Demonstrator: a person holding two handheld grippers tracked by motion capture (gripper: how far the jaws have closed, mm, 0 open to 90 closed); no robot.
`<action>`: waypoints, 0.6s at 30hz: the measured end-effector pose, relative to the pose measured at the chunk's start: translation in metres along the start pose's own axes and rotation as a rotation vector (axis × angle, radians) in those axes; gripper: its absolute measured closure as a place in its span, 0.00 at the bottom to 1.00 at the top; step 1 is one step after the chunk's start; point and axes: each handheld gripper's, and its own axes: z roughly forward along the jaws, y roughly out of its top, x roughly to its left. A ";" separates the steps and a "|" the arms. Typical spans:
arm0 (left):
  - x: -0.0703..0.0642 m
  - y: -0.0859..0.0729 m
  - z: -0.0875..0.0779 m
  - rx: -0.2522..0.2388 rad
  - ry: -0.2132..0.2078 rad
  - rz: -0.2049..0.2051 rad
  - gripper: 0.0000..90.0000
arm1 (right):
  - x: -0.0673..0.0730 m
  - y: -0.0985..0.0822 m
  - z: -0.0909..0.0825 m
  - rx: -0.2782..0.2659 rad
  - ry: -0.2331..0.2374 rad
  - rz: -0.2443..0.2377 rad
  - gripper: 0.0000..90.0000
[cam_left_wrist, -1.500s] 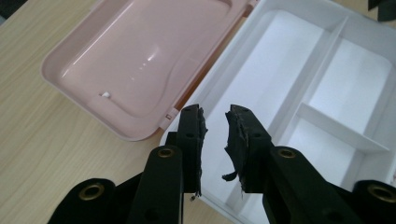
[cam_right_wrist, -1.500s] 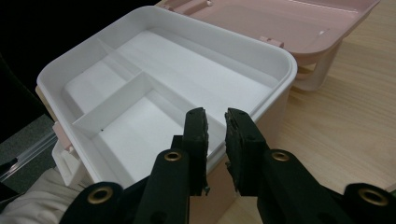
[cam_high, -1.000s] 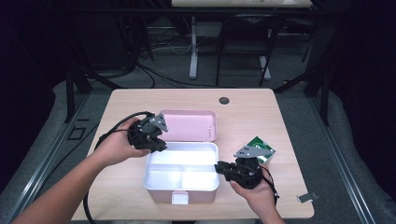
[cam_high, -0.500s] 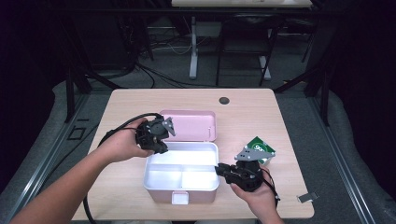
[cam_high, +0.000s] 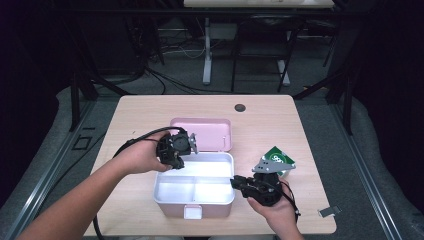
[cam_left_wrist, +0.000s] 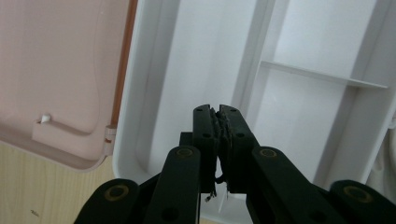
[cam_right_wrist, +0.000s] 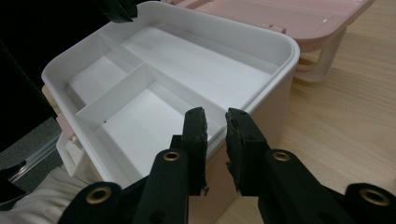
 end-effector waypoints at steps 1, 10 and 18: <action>0.000 0.001 0.001 0.002 -0.004 0.005 0.95 | 0.000 0.000 -0.001 0.010 0.001 -0.002 0.86; -0.008 0.011 0.007 0.037 -0.021 0.049 0.92 | 0.000 0.000 0.000 0.000 0.004 0.002 0.86; -0.014 0.019 0.013 0.056 -0.040 0.080 0.91 | 0.000 -0.001 0.000 0.000 0.006 -0.003 0.86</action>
